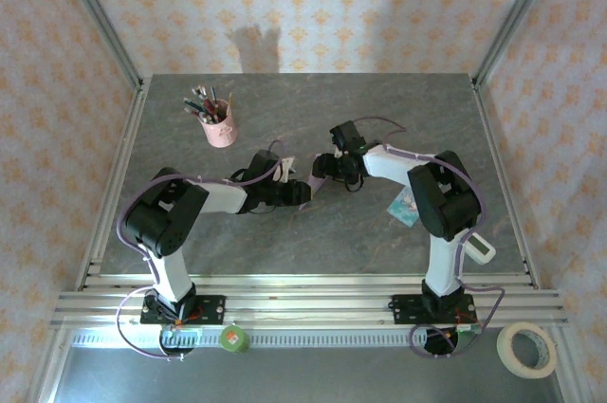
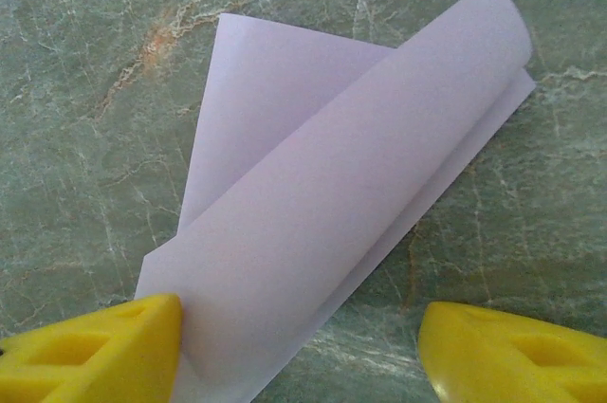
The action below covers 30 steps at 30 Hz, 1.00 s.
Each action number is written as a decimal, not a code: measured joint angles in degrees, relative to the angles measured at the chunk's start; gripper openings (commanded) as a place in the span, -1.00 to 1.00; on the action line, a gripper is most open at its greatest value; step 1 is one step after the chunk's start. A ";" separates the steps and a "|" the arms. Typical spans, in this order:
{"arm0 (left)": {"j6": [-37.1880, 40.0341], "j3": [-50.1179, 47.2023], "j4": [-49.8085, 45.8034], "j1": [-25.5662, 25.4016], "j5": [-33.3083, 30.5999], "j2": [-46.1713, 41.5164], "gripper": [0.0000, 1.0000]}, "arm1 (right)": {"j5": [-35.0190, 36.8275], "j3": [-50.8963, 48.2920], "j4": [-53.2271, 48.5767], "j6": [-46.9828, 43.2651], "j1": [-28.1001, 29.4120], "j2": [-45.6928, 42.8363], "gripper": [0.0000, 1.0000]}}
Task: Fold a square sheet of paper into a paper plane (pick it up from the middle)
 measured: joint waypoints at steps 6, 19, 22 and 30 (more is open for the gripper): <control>0.61 0.46 -1.16 -0.02 -1.07 0.35 -0.48 | 0.35 0.15 -0.22 0.02 0.09 0.31 0.38; 0.79 0.46 -1.66 0.00 -2.12 1.33 -0.66 | 0.70 0.59 -0.76 0.46 0.11 1.20 0.36; 0.79 0.46 -1.51 0.00 -2.12 1.46 -0.67 | 0.90 0.74 -0.94 0.66 0.15 1.36 0.35; 0.57 0.85 -1.70 -0.02 -1.90 1.49 -0.50 | 1.01 1.40 -1.73 1.07 0.20 1.68 0.35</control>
